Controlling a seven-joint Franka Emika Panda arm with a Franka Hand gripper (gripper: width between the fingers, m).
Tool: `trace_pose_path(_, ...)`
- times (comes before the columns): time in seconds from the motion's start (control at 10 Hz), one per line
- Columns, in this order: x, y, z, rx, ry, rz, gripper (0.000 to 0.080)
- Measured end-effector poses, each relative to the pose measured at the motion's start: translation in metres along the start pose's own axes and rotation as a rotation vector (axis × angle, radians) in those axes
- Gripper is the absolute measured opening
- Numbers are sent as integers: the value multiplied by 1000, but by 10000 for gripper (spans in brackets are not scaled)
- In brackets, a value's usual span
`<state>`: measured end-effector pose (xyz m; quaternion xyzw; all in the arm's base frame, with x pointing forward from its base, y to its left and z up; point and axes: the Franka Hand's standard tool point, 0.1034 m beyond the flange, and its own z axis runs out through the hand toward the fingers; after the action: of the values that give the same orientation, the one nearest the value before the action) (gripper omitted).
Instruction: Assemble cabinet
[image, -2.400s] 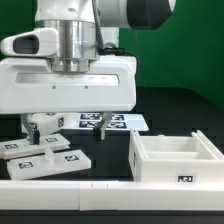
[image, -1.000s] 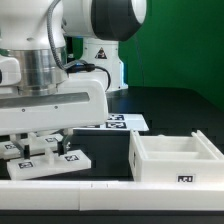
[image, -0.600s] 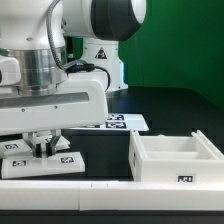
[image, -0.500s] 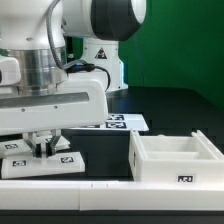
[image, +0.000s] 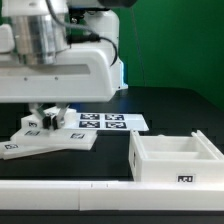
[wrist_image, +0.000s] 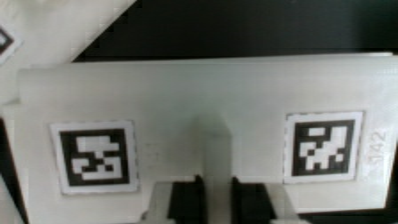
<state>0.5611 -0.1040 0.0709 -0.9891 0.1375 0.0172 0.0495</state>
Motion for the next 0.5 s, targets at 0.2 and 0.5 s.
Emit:
trace_pose_path(0.2,-2,-15,-5,7,3,152,59)
trace_pose_path(0.5,-8,-18,-9,7,-25,489,59)
